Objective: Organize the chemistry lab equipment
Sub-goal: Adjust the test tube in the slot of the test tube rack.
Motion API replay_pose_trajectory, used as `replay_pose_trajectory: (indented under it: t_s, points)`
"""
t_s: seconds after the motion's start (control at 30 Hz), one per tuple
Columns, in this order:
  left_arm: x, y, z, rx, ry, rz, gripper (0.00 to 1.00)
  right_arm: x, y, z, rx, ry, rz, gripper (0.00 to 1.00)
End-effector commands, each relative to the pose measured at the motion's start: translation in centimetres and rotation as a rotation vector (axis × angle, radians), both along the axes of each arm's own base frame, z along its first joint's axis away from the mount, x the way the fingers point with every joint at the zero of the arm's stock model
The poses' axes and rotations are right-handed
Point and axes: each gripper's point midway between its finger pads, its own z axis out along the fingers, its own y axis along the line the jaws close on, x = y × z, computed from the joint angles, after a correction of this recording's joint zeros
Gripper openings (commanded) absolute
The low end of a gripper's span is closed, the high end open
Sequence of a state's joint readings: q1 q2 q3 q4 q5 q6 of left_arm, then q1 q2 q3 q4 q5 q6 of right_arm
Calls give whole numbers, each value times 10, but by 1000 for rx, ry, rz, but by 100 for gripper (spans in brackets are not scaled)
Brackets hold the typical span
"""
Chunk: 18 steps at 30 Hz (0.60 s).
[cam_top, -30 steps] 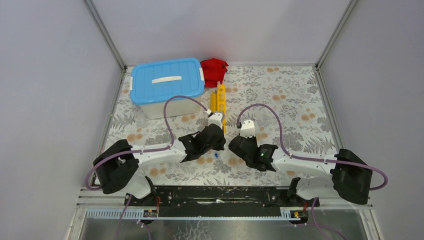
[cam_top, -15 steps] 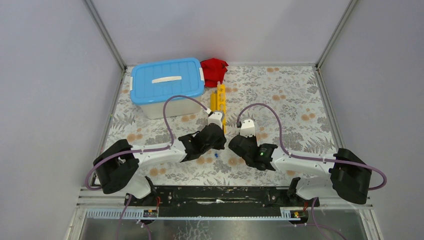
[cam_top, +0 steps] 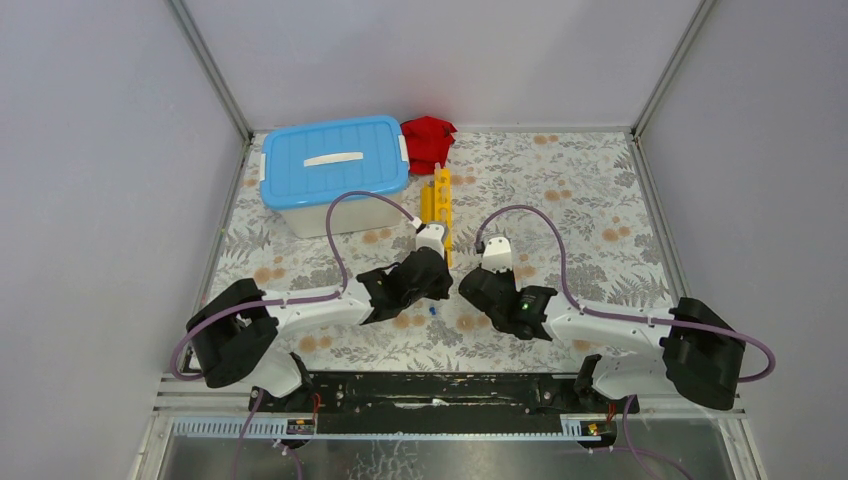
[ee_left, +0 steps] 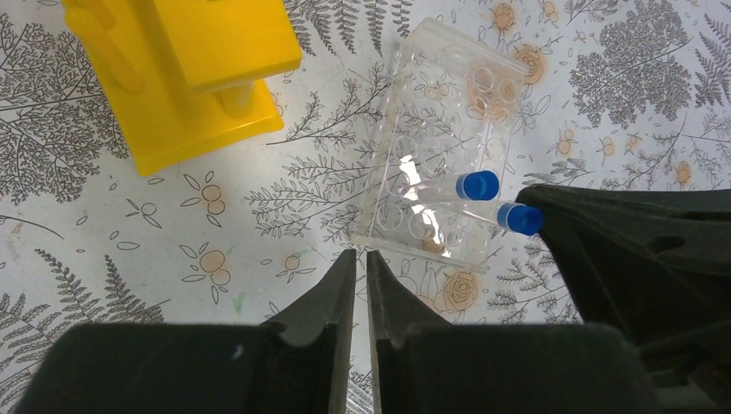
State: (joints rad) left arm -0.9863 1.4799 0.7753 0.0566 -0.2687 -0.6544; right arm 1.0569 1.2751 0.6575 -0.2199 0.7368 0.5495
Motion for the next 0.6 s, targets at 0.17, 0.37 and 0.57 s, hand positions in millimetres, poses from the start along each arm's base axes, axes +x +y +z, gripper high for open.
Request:
replay_pose_trajectory:
  t_s: [0.17,0.37,0.57]
  points:
    - [5,-1,6,-39,-19,18,16,5,-12,23,30,-54,-45,24]
    - [1,8,6,-22,-13,26,33,-4,-25,23,31,-42,-55,36]
    - [-13,21,1,-19,38,37,47,-12,-32,27,49,-35,-42,38]
